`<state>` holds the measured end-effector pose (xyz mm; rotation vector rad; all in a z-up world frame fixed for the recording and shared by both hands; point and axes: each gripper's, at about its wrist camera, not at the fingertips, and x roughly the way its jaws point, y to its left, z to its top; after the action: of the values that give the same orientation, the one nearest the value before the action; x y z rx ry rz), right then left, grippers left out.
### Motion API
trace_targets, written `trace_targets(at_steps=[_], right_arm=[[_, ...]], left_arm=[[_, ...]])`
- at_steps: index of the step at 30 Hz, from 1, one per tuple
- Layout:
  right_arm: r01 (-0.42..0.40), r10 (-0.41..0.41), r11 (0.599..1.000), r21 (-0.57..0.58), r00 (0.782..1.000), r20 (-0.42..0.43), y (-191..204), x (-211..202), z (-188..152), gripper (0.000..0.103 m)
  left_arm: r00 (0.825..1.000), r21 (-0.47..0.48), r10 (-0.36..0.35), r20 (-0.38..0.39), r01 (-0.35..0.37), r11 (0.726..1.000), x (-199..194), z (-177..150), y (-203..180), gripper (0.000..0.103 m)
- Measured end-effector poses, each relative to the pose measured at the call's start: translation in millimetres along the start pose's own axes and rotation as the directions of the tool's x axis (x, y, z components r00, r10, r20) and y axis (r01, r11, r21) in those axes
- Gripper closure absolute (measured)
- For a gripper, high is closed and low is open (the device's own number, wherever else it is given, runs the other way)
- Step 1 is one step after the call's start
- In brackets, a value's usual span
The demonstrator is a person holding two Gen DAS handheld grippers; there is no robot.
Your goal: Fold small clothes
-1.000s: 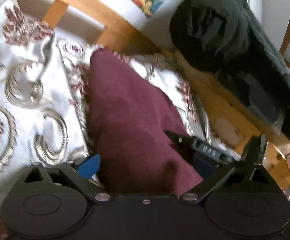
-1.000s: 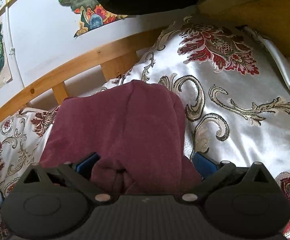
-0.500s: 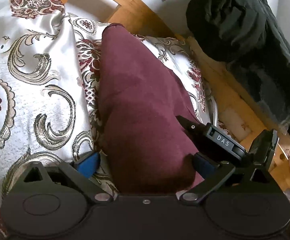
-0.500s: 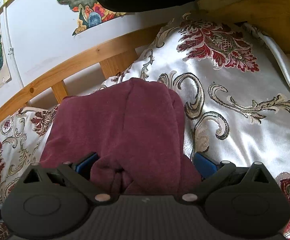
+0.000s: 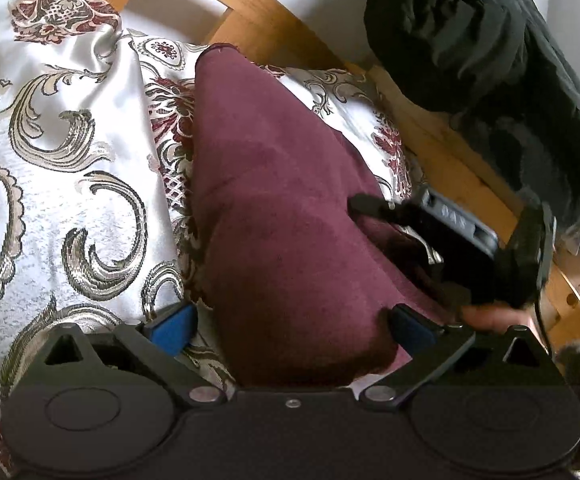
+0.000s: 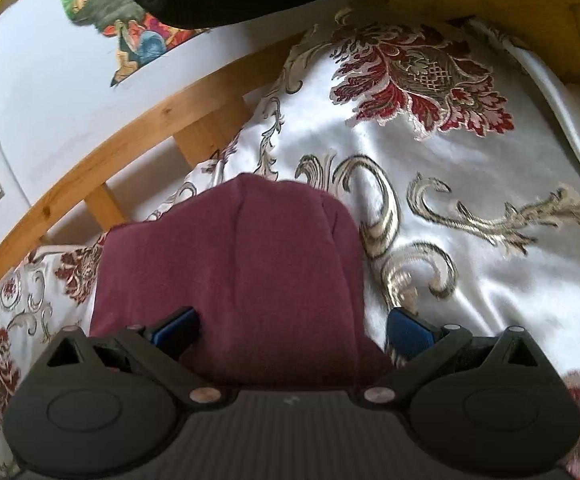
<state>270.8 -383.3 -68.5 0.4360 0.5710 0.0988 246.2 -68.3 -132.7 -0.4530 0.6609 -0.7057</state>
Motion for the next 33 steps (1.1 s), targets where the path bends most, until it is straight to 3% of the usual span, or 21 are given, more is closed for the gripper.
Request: trace_targets(at_steps=[5, 12, 16, 22, 26, 29, 33], right_arm=[[0.002, -0.002, 1.0, -0.026, 1.0, 0.022, 8.8, 10.2, 15.5, 0.017], [-0.01, 0.01, 1.0, -0.028, 1.0, 0.024, -1.9, 11.1, 6.3, 0.029], [-0.009, 0.01, 0.999, -0.035, 1.0, 0.023, -2.2, 8.7, 4.5, 0.03], [-0.01, 0.011, 0.999, -0.045, 0.999, 0.036, -3.5, 7.5, 0.2, 0.032], [-0.005, 0.007, 0.999, -0.052, 0.999, 0.038, -2.8, 6.7, -1.7, 0.032], [0.0, 0.002, 0.999, -0.051, 0.999, 0.034, -1.6, 6.3, -1.0, 0.032], [0.008, -0.008, 0.999, -0.033, 1.0, 0.013, 1.3, 6.2, 1.9, 0.035]], left_arm=[[1.0, 0.008, 0.002, 0.0, -0.002, 1.0, 0.6, -0.4, -1.1, 0.001], [1.0, -0.011, -0.02, 0.008, 0.021, 1.0, -3.0, -0.1, 4.0, 0.001], [1.0, -0.015, -0.02, 0.011, 0.02, 1.0, -5.6, 0.7, 4.3, 0.001], [0.999, 0.007, -0.012, 0.036, 0.011, 1.0, -11.8, 5.5, -2.0, 0.01], [0.999, -0.075, -0.023, 0.036, 0.026, 0.997, -11.9, 9.7, 9.3, 0.021], [0.999, -0.155, -0.037, 0.033, 0.041, 0.987, -11.0, 12.8, 18.8, 0.024], [0.999, -0.153, -0.037, -0.004, 0.036, 0.988, -5.9, 13.2, 18.4, 0.024]])
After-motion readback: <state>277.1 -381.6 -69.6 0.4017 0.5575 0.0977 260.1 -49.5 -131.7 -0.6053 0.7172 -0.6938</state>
